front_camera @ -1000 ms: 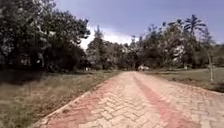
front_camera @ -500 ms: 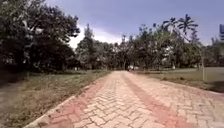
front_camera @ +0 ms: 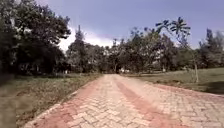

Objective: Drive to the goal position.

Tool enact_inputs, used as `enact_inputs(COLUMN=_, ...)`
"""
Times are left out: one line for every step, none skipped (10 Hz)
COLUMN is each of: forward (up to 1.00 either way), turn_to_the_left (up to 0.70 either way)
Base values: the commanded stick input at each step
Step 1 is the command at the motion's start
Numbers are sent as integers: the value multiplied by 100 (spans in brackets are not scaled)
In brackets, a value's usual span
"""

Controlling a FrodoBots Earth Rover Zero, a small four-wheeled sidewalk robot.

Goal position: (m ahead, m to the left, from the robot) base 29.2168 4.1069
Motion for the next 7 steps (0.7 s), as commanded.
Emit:
enact_inputs(forward=70, turn_to_the_left=0)
enact_inputs(forward=70, turn_to_the_left=0)
enact_inputs(forward=70, turn_to_the_left=0)
enact_inputs(forward=70, turn_to_the_left=0)
enact_inputs(forward=70, turn_to_the_left=0)
enact_inputs(forward=70, turn_to_the_left=0)
enact_inputs(forward=70, turn_to_the_left=0)
